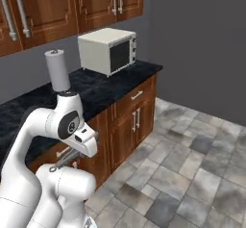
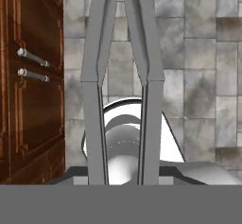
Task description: Pick up the tongs from the counter and place them near the plate next to the oven.
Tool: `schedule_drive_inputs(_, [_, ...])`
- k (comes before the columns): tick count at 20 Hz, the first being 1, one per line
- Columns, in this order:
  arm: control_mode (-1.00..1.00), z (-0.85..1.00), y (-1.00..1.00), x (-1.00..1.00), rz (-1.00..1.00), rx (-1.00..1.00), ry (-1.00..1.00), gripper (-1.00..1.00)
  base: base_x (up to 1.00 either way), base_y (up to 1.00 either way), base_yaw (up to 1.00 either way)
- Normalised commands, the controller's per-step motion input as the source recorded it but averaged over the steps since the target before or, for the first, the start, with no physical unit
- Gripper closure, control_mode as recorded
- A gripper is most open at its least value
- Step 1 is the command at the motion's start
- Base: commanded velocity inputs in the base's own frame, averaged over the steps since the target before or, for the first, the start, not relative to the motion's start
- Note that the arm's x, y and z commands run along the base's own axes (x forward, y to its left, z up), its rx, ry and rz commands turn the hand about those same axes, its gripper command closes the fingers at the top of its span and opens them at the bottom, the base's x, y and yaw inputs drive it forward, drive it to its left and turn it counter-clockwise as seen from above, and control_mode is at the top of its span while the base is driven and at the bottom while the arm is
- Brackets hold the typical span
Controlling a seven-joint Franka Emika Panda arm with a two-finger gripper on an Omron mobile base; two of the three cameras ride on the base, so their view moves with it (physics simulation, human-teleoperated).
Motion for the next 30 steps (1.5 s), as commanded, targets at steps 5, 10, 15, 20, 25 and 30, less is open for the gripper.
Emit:
schedule_drive_inputs(5, [1.0, 0.0, 0.0, 0.0, 0.0, 0.0, 0.0, 1.0, -0.29, -0.27, -0.7])
schedule_drive_inputs(10, [1.0, 0.0, 0.0, 0.0, 0.0, 0.0, 0.0, 1.0, -0.25, -0.23, -0.73])
schedule_drive_inputs(15, [1.0, 0.0, 0.0, 0.0, 0.0, 0.0, 0.0, 1.0, -0.19, -0.21, -0.74])
schedule_drive_inputs(20, [1.0, 0.0, 0.0, 0.0, 0.0, 0.0, 0.0, 1.0, -0.16, -0.26, -0.69])
schedule_drive_inputs(25, [1.0, 0.0, 0.0, 0.0, 0.0, 0.0, 0.0, 1.0, -0.02, -0.51, -0.53])
schedule_drive_inputs(30, [1.0, 0.0, 0.0, 0.0, 0.0, 0.0, 0.0, 1.0, -0.03, -0.62, -0.51])
